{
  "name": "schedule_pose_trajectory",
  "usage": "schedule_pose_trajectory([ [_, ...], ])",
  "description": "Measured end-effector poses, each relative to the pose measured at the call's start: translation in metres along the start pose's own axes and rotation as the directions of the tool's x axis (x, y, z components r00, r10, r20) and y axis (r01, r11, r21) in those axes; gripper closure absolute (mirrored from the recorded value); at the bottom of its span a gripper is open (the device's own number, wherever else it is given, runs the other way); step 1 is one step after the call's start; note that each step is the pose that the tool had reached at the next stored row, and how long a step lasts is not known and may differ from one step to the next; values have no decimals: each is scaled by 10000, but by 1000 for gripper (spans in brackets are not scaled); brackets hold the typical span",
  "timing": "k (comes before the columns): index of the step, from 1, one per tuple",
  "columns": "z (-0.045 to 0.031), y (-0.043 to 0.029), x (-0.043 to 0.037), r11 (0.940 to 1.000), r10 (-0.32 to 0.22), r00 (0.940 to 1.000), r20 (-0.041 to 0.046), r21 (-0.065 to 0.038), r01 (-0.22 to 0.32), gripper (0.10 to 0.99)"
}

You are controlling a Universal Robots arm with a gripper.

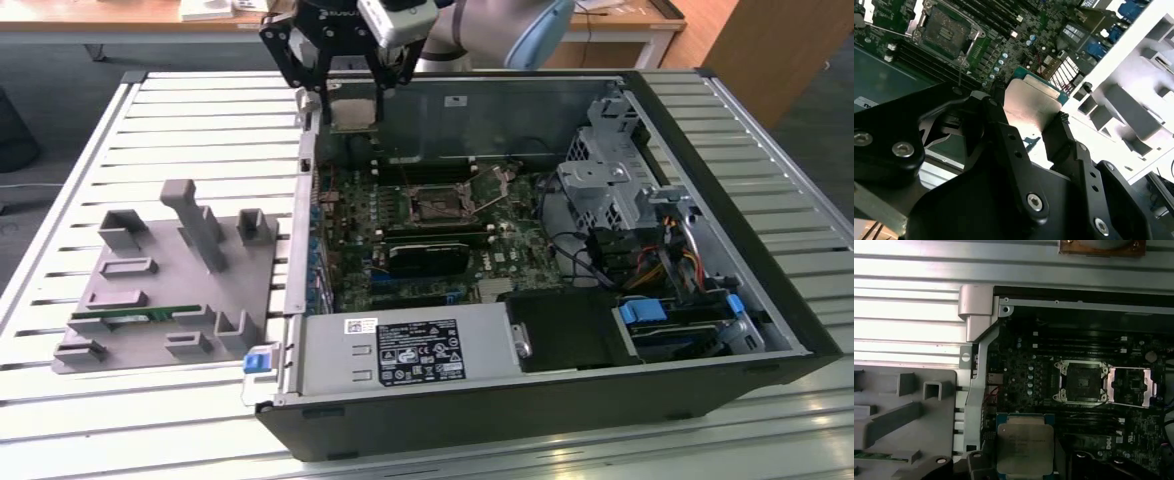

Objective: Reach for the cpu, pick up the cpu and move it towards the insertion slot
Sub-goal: 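Pick up the cpu and move it towards the insertion slot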

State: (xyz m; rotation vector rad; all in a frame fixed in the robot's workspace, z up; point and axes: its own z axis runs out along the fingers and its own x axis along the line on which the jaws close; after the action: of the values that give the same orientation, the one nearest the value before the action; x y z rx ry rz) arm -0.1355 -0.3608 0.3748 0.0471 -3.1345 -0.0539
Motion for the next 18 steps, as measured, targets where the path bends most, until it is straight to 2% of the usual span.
schedule_pose_trajectory([
  [18,57,72,-562,10000,43,10000,1,0,-43,541],
])
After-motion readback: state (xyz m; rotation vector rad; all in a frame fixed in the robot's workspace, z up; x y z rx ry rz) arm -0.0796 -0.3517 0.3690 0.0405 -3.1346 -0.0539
